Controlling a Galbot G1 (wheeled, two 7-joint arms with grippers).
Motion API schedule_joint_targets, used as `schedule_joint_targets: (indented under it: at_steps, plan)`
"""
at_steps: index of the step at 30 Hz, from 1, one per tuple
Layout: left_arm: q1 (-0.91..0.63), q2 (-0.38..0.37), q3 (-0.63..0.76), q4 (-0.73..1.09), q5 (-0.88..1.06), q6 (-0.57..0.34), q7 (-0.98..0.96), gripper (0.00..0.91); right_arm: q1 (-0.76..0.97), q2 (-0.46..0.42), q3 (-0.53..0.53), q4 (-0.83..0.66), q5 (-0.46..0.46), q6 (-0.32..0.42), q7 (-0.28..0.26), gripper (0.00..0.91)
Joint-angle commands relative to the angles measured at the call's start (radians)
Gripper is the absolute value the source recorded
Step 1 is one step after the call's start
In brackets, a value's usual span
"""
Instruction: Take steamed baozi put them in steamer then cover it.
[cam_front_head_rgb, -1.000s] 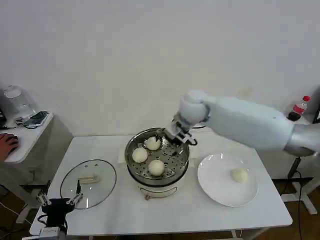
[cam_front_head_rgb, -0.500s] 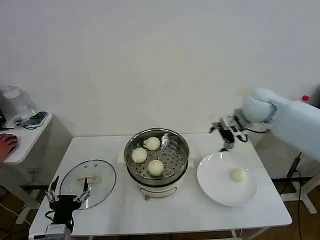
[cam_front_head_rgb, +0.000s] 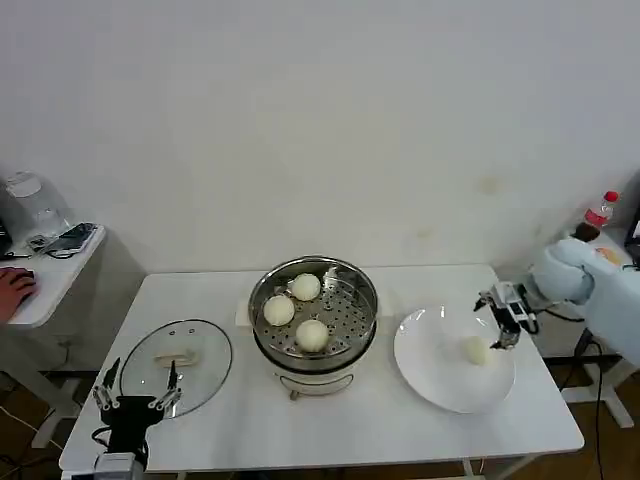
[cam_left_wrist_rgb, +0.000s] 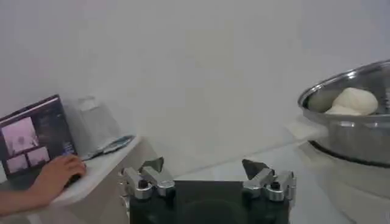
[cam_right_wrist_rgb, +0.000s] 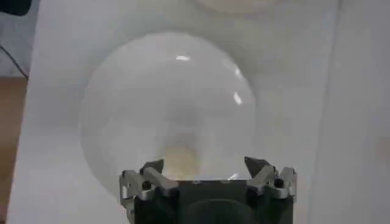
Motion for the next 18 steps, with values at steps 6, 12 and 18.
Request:
schedule_joint_targets:
  at_steps: [6, 12, 18]
  plan:
    - [0.005, -0.001, -0.016, 0.004, -0.002, 0.000, 0.001, 0.907, -0.224, 0.131, 0.210, -0.228, -0.137, 0.047, 0.000, 0.907]
    - [0.006, -0.005, -0.018, 0.007, -0.003, 0.000, 0.001, 0.907, -0.224, 0.168, 0.198, -0.249, -0.144, 0.043, -0.001, 0.907]
    - [0.004, -0.005, -0.018, 0.011, -0.003, 0.000, 0.001, 0.907, -0.230, 0.190, 0.201, -0.263, -0.166, 0.038, 0.001, 0.907]
